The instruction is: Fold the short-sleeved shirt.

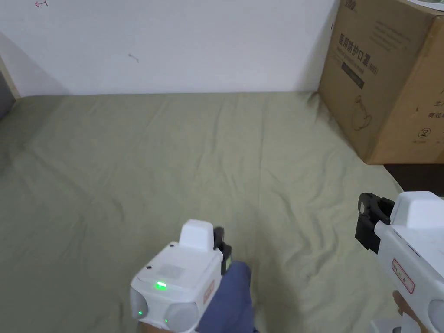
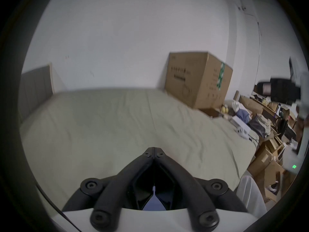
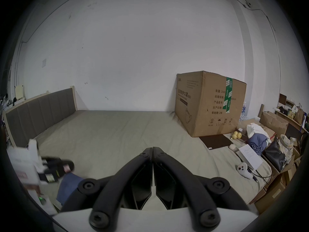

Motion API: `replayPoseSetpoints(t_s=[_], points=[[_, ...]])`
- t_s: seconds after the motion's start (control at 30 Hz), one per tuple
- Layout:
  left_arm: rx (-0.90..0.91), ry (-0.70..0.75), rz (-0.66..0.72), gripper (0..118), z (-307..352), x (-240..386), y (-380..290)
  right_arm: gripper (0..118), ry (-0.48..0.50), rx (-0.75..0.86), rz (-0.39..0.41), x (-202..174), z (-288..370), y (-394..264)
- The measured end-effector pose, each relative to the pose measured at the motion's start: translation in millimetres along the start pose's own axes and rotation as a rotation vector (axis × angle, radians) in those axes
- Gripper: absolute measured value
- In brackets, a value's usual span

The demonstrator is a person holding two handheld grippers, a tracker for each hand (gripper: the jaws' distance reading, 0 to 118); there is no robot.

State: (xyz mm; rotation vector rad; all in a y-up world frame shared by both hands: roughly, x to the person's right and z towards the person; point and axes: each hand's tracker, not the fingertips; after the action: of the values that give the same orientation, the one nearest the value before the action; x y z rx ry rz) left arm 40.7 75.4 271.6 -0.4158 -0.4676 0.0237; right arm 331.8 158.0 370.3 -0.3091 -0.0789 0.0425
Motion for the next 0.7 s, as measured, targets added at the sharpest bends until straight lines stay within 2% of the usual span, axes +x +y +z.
replayPoseSetpoints(t_s=[0.27,0.53,0.7], points=[[0.179,0.186,-0.134,0,57,-47,71,0,0.047,0.076,0.001,-34,0,21],[0.264,0.362,-0.145,0,98,-103,82,0,0.071,0.146,0.014,-65,3,30],[0.272,0.396,-0.112,0,114,-127,73,0,0.066,0.176,0.026,-83,6,31]])
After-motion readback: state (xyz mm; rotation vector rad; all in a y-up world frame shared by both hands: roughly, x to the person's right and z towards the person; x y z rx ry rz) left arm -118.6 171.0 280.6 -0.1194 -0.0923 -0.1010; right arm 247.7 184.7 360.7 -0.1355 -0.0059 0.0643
